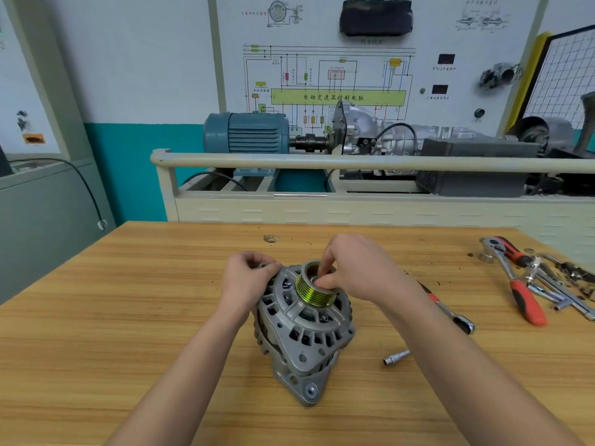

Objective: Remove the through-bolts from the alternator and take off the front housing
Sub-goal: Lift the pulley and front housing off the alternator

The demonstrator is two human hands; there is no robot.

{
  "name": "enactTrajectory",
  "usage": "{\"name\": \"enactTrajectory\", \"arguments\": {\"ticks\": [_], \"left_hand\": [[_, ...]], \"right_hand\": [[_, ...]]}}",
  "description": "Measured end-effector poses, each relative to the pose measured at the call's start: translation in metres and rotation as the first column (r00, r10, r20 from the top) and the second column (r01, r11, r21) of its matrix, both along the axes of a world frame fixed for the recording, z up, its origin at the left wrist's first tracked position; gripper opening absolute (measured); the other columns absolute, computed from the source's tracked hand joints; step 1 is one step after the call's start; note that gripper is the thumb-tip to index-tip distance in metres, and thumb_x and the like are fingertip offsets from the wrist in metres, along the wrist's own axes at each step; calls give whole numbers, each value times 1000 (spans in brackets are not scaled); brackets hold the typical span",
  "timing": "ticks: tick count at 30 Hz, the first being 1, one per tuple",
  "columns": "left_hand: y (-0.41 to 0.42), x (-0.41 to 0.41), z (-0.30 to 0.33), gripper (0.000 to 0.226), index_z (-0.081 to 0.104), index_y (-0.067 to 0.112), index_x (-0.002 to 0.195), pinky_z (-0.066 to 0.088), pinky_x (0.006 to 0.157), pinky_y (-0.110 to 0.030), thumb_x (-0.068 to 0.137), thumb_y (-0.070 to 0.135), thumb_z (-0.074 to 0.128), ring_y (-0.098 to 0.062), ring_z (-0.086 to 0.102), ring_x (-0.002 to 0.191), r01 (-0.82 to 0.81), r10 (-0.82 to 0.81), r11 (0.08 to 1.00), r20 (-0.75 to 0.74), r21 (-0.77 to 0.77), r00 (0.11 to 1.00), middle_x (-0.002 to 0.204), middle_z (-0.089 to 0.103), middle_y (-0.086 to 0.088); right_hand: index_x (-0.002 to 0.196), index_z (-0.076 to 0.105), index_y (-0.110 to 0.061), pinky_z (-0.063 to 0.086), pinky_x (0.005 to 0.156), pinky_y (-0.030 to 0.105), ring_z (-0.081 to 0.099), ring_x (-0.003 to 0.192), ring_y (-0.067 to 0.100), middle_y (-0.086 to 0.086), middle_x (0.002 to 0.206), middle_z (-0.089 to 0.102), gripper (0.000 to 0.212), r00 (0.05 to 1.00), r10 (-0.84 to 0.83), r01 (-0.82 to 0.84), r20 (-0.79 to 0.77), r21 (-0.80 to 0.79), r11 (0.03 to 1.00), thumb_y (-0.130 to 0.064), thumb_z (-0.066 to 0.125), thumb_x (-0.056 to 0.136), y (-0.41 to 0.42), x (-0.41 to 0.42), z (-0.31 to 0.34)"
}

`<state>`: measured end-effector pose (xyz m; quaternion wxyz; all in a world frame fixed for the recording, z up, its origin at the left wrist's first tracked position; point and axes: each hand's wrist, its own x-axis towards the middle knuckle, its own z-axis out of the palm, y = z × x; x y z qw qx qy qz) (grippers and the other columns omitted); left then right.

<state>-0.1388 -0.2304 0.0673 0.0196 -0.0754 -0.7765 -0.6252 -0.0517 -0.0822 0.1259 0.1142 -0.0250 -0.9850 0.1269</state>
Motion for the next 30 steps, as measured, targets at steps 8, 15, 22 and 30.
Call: {"name": "enactTrajectory", "arguments": {"ticks": [8,15,22,30], "left_hand": [[0,-4,-2,8,68,11,77,53,63,-31,78,14,76,-18,65,71,17,-17,1000,-15,4,1000,80,69,-5],[0,-9,0,8,69,8,79,50,59,-28,78,12,76,-19,63,70,54,-54,999,-16,-11,998,79,69,-8],[1,-12,-1,9,69,9,76,58,71,-41,77,11,78,-27,67,76,59,-59,998,-5,3,998,83,71,-13],[0,-10,1,8,69,10,78,57,67,-36,79,13,76,-23,67,74,72,-72,997,-5,-29,997,82,71,-10]], "right_hand": [[82,73,-20,42,85,28,47,104,10,-10,112,55,6,980,196,-196,12,-9,981,-22,77,78,11,-7,2],[81,72,-32,35,91,29,45,111,8,-13,122,53,17,961,253,-238,115,-126,963,-17,78,78,21,-9,17],[69,65,-27,38,66,17,57,98,12,-6,106,65,15,985,167,-165,47,-43,985,-31,75,80,13,-5,5],[83,74,-29,39,94,33,46,118,13,-8,128,54,17,970,213,-196,115,-143,970,-15,79,76,14,-4,17]]}}
